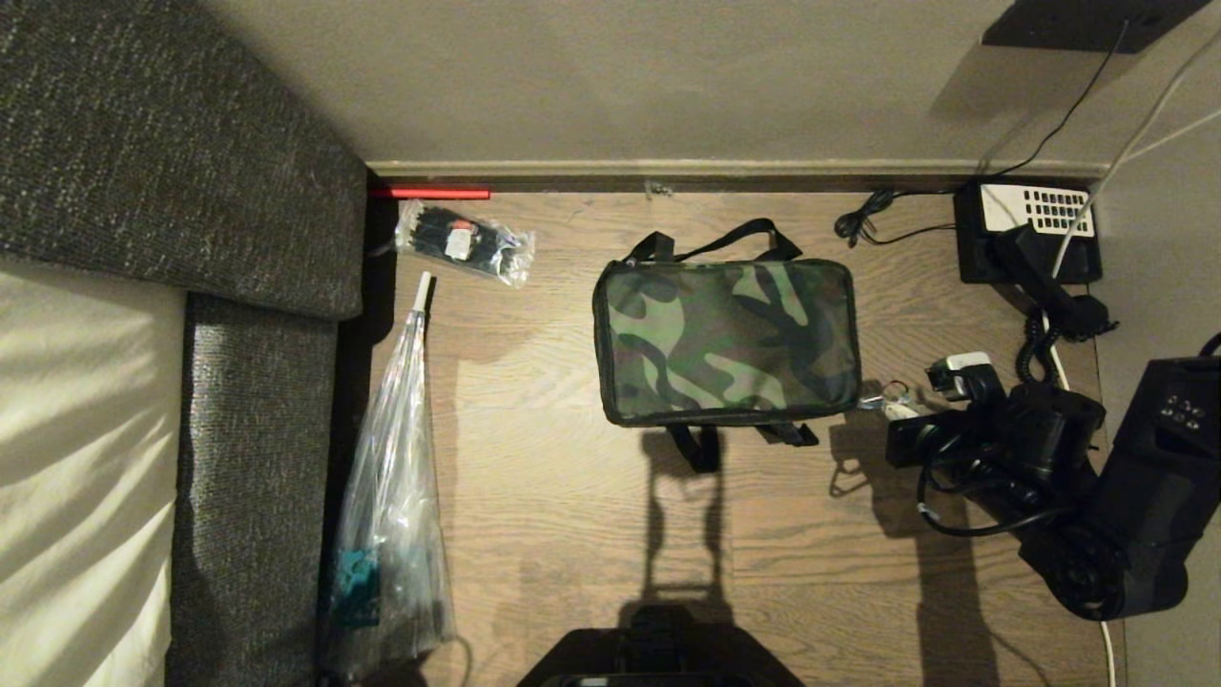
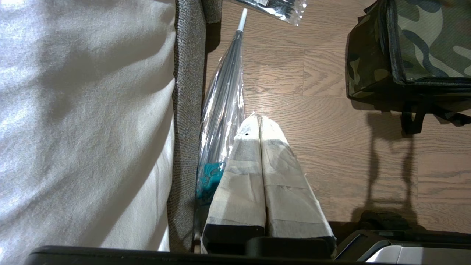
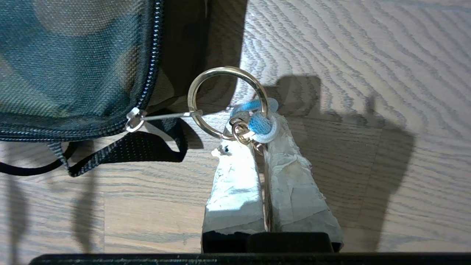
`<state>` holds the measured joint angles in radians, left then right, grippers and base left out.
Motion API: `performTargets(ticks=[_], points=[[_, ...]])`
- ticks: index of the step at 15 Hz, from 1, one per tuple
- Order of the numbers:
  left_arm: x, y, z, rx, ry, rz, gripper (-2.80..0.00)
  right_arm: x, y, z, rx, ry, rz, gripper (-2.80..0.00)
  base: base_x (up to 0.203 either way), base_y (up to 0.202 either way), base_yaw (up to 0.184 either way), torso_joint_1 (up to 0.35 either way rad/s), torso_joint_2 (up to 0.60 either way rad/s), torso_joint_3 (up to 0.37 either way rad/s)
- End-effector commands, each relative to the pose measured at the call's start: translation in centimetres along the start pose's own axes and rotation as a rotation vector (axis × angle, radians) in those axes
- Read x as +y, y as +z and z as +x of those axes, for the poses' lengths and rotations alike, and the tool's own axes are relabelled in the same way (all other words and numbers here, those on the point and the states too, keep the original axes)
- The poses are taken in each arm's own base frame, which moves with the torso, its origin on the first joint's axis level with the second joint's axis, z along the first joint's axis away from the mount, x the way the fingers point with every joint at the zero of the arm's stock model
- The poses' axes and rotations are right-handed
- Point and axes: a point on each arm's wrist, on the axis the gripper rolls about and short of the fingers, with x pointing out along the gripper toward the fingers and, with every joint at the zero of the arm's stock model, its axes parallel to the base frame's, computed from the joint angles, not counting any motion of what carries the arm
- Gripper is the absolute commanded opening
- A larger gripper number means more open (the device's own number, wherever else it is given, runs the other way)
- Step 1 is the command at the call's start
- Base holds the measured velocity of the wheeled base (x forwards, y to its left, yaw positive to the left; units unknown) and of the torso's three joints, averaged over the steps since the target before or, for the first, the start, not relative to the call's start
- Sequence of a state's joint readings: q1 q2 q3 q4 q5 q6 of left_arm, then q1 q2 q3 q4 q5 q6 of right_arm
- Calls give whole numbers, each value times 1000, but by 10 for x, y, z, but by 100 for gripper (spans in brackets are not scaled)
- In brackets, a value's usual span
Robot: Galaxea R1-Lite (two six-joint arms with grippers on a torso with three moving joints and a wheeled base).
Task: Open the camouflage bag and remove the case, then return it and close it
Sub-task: Open the top of the storage box
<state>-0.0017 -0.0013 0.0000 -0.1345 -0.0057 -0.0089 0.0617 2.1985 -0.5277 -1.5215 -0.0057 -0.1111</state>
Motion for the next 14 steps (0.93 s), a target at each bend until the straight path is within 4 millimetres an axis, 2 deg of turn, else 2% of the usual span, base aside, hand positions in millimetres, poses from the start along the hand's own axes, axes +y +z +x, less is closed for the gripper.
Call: performTargets(ticks=[1, 5, 11, 14], points=[[0, -11, 2, 41, 2, 0, -280, -1, 0, 1, -7, -4, -3, -280, 0, 0, 0, 0, 0, 0], [0, -11, 2, 41, 0, 0, -280, -4, 1, 7, -21, -14, -13, -280, 0, 0, 0, 0, 0, 0], [0, -11, 2, 40, 2, 0, -280, -6, 16, 15, -96, 0, -6, -280, 0, 0, 0, 0, 0, 0], [0, -11, 2, 41, 0, 0, -280, -6, 18, 20, -110, 10, -10, -280, 0, 0, 0, 0, 0, 0]])
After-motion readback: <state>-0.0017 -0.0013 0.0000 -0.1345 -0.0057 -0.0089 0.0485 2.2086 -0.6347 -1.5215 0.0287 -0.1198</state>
